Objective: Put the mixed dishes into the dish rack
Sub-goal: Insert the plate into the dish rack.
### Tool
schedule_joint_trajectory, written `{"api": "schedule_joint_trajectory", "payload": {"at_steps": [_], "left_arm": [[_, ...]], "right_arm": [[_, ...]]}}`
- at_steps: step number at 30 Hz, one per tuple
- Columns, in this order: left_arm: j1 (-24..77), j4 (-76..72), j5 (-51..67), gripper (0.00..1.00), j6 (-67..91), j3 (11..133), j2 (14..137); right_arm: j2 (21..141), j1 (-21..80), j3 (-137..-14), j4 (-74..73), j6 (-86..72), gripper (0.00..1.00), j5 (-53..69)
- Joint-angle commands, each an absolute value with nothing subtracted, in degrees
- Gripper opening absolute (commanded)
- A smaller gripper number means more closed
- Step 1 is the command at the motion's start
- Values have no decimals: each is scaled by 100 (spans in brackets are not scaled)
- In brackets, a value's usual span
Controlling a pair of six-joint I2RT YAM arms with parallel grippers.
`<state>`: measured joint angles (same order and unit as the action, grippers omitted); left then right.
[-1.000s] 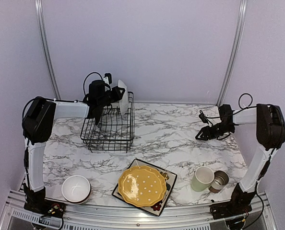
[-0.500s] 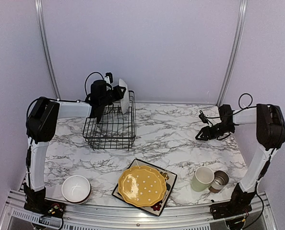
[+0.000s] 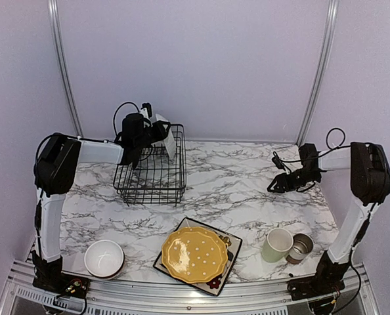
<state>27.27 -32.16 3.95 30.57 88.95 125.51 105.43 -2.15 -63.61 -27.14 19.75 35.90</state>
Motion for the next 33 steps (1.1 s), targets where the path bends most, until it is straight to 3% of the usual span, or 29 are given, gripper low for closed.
{"api": "schedule_joint_trajectory", "payload": {"at_steps": [1,9,16,24,30,33], "left_arm": [[2830,-3227,385,28,2907,9191,12271],[2813,-2054,731,27,2369,10065,12488],[2757,-1321,729,44,2247,10058,12316],[2637,-308,244,49,2885,10466,12456],[2637,-304,550,22,2863,10333,12329],[2637,-302,850,15,2643,10301,12264]], "right_arm": [[10592,-205,-6555,-2810,2021,51,3672],[10514,-203,-6539,-2818,2038,51,3666],[10511,-202,-6548,-2821,2039,51,3690],[10487,-203,-6552,-2839,2035,52,3727],[10477,-205,-6554,-2847,2039,52,3735],[10483,-203,-6557,-2842,2039,52,3752]]}}
